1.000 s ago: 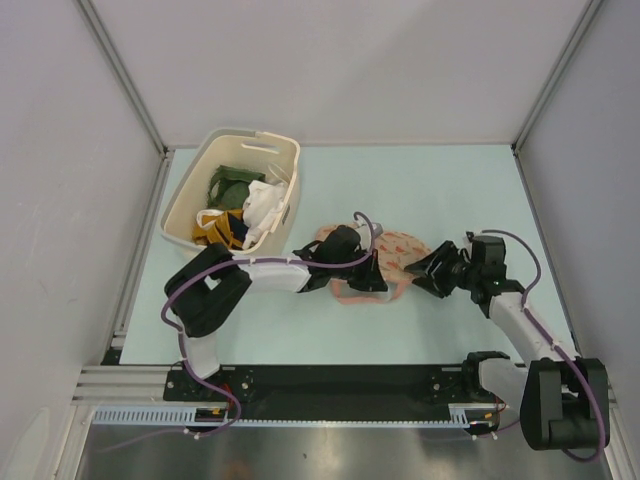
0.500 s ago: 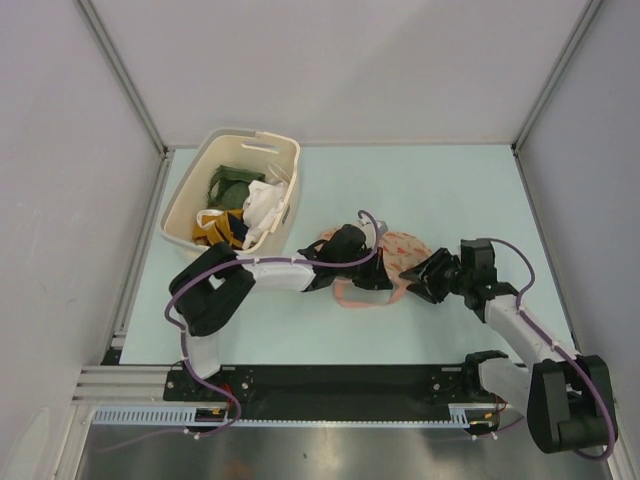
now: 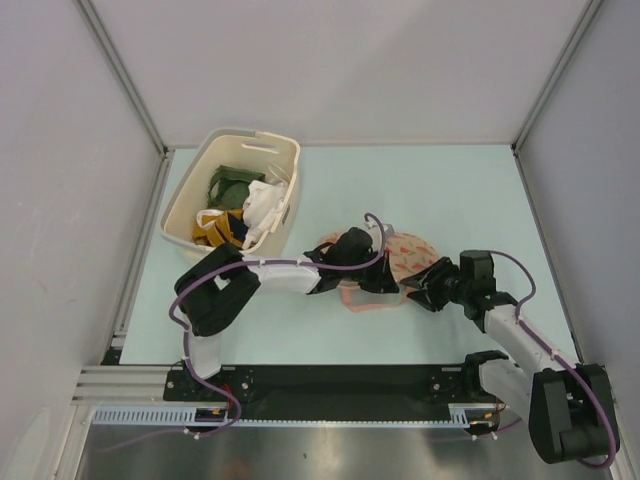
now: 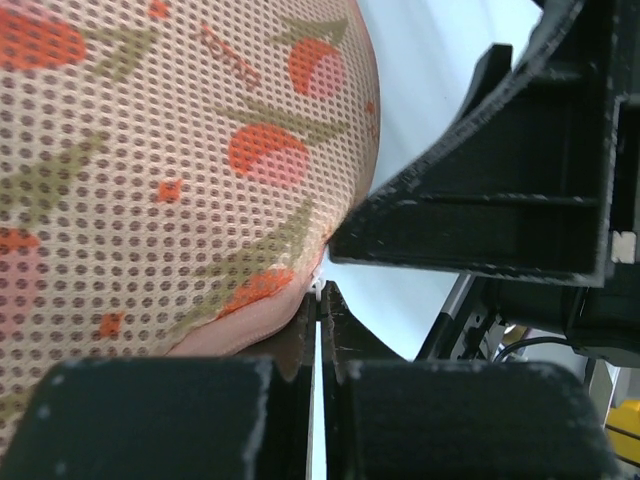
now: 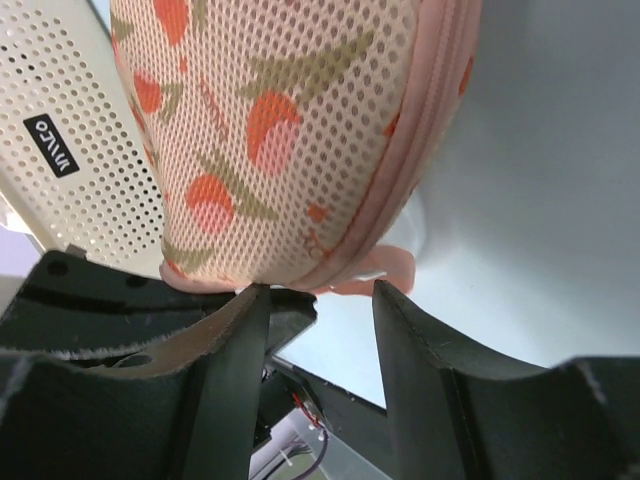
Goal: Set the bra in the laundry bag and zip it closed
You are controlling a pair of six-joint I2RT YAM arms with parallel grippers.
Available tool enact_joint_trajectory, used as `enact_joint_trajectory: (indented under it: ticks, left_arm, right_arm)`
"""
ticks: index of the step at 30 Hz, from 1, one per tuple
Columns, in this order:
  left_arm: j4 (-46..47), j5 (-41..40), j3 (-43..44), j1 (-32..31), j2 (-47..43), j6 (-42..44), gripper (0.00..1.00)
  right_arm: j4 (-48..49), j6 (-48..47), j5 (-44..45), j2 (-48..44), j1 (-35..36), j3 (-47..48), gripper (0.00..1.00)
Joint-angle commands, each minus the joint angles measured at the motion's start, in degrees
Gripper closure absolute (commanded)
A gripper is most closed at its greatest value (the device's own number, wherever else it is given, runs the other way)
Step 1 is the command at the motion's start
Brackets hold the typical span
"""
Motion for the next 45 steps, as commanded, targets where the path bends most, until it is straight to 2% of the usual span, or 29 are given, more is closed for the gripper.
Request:
enact_joint_trajectory:
  ticks: [1, 4, 6, 8, 9, 11, 21, 29, 32, 34, 35, 37, 39, 40, 41, 45]
  left_arm:
    - [2.6, 0.8, 2.4, -1.9, -0.4, -0.7, 1.00]
    - [2.7, 0.3, 0.6, -2.1, -1.0, -0.5, 1.00]
    - [2.1, -0.8, -0.8, -2.0, -1.4, 0.1, 1.00]
    - [1.3, -1.8, -2.1, -1.4, -2.4, 1.2, 1.00]
    - [1.6, -1.6, -3.9, -1.1, -2.8, 1.3, 1.00]
    - [1.9, -1.7, -5.3, -0.1, -4.0, 1.8, 1.00]
    - [-3.0, -4.7, -14.1, 4.4, -11.5, 8.2, 1.00]
    - [-6.6, -6.1, -19.2, 8.6, -17.9, 13.8, 1.00]
    - [-5.1, -2.6, -18.7, 8.6, -17.6, 13.5, 1.00]
    - [-3.0, -1.1, -18.3, 8.1, -17.0, 11.6, 1.00]
    - [-2.4, -0.8, -17.9, 7.9, -16.6, 11.0, 1.00]
    - [-0.7, -0.1, -16.5, 7.0, -15.1, 9.3, 1.00]
    - [-0.2, 0.2, -14.1, 5.6, -14.0, 8.1, 1.00]
    - [0.0, 0.5, -13.4, 5.2, -12.7, 7.8, 1.00]
    - [0.4, 0.6, -11.9, 4.7, -12.1, 7.1, 1.00]
    - [1.3, 1.1, -8.8, 2.4, -9.7, 5.2, 1.00]
  right_arm:
    - [4.4, 1.2, 2.4, 2.6, 0.1, 0.4, 0.51]
    - [5.4, 0.7, 2.9, 4.3, -0.7, 0.9, 0.59]
    - [5.3, 0.0, 2.8, 5.5, -1.5, 1.4, 0.74]
    - [5.3, -0.8, 3.2, 6.0, -2.5, 1.2, 0.81]
    - [5.3, -1.4, 3.3, 6.3, -3.1, 1.2, 0.90]
    - [5.3, -2.4, 3.3, 7.2, -5.1, 1.3, 1.00]
    - [4.4, -9.9, 2.2, 11.1, -13.1, 3.3, 1.00]
    - [5.4, -22.0, 1.0, 18.5, -16.7, 9.9, 1.00]
    - [-0.8, -27.4, -2.4, 22.2, -16.1, 15.1, 1.00]
    - [-4.6, -28.9, -0.5, 20.2, -14.2, 16.2, 0.83]
    - [-8.2, -29.7, 0.5, 18.4, -13.3, 16.6, 0.71]
    - [-11.7, -29.0, 2.4, 12.4, -12.4, 16.3, 0.64]
    - [-14.8, -26.6, 1.4, 8.0, -12.0, 14.8, 0.54]
    - [-15.4, -25.8, 0.9, 3.5, -11.1, 14.4, 0.52]
    - [-16.1, -24.5, 0.2, 1.6, -10.5, 13.9, 0.43]
    - [-10.8, -12.5, -7.1, -3.7, -5.3, 8.4, 0.40]
